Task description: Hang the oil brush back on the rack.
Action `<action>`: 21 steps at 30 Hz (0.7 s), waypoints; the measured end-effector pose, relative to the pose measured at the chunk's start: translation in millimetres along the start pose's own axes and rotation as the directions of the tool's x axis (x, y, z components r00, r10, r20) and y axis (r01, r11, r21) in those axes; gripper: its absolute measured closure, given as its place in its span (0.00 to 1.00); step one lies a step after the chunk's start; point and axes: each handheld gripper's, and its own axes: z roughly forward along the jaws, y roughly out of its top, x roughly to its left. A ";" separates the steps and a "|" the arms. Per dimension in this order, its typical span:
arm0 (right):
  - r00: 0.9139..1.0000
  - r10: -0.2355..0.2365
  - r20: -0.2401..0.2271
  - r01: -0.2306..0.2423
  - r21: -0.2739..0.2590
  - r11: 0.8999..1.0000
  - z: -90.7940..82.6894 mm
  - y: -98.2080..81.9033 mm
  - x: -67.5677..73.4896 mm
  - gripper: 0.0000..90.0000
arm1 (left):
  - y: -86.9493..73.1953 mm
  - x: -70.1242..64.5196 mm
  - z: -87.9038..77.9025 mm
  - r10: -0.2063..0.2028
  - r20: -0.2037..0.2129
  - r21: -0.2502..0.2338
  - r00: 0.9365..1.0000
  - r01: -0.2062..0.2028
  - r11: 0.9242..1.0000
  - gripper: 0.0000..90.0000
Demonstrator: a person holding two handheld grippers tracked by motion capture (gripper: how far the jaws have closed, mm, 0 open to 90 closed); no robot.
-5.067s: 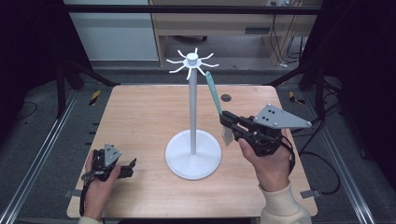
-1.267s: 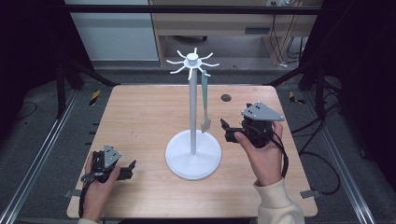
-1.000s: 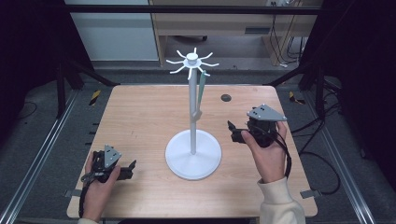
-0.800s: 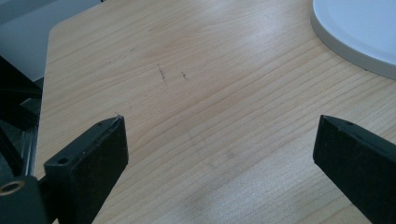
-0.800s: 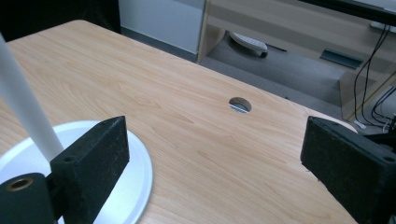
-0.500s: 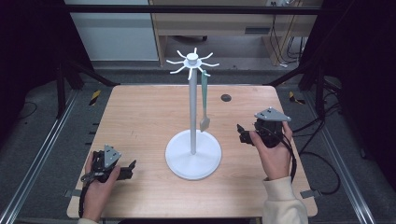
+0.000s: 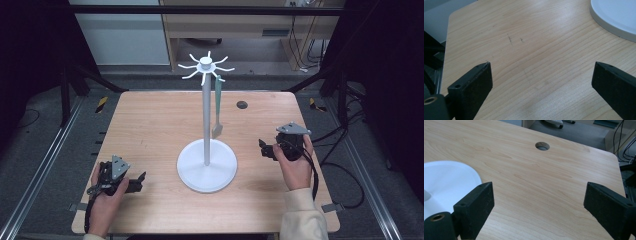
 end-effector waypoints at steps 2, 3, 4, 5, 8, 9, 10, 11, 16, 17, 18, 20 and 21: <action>1.000 0.006 0.006 -0.006 0.001 1.000 2.1 -3.4 -1.8 0.11 | 0.0 -0.1 0.1 0.000 0.001 0.001 1.000 0.000 1.000 0.03; 1.000 0.011 0.003 -0.011 -0.003 1.000 3.1 -5.2 -3.0 0.11 | 0.1 -0.2 0.1 0.001 0.001 0.000 1.000 -0.001 1.000 0.03; 1.000 0.015 0.006 -0.015 -0.002 1.000 4.0 -6.8 -4.0 0.11 | 0.1 -0.4 0.2 0.000 0.001 0.000 1.000 0.000 1.000 0.03; 1.000 0.020 0.005 -0.020 -0.002 1.000 5.0 -8.2 -4.7 0.11 | 0.1 -0.3 0.1 0.002 0.003 0.002 1.000 -0.002 1.000 0.03; 1.000 0.025 0.009 -0.025 0.004 1.000 7.3 -12.1 -7.0 0.11 | 0.0 -0.4 0.4 0.001 0.003 0.002 1.000 -0.001 1.000 0.03; 1.000 0.026 0.010 -0.026 0.006 1.000 8.1 -13.2 -7.6 0.11 | 0.0 -0.4 0.5 0.001 0.003 0.003 1.000 -0.001 1.000 0.03; 1.000 0.018 0.011 -0.019 0.014 1.000 8.9 -14.0 -8.2 0.11 | 0.0 -0.5 0.6 0.001 0.003 0.003 1.000 -0.001 1.000 0.03; 1.000 0.012 0.016 -0.013 0.020 1.000 9.6 -14.7 -8.5 0.11 | 0.0 -0.4 0.5 0.004 0.005 0.005 1.000 -0.004 1.000 0.03; 1.000 0.007 0.021 -0.007 0.022 1.000 13.9 -20.4 -10.0 0.11 | 0.1 -1.4 1.0 0.009 0.003 0.006 1.000 -0.009 1.000 0.03; 1.000 0.003 0.021 -0.004 0.022 1.000 14.9 -21.9 -10.4 0.11 | 0.1 -1.4 1.0 0.010 0.003 0.007 1.000 -0.010 1.000 0.03; 1.000 -0.004 0.020 0.004 0.018 1.000 15.9 -23.6 -11.0 0.11 | 0.1 -1.5 1.1 0.011 0.003 0.007 1.000 -0.011 1.000 0.03; 1.000 -0.003 0.020 0.002 0.010 1.000 17.9 -26.7 -11.2 0.11 | 0.2 -1.5 1.1 0.012 0.003 0.008 1.000 -0.012 1.000 0.03; 1.000 -0.008 0.021 0.007 0.010 1.000 18.9 -28.3 -11.8 0.11 | 0.2 -1.6 1.1 0.012 0.003 0.008 1.000 -0.012 1.000 0.03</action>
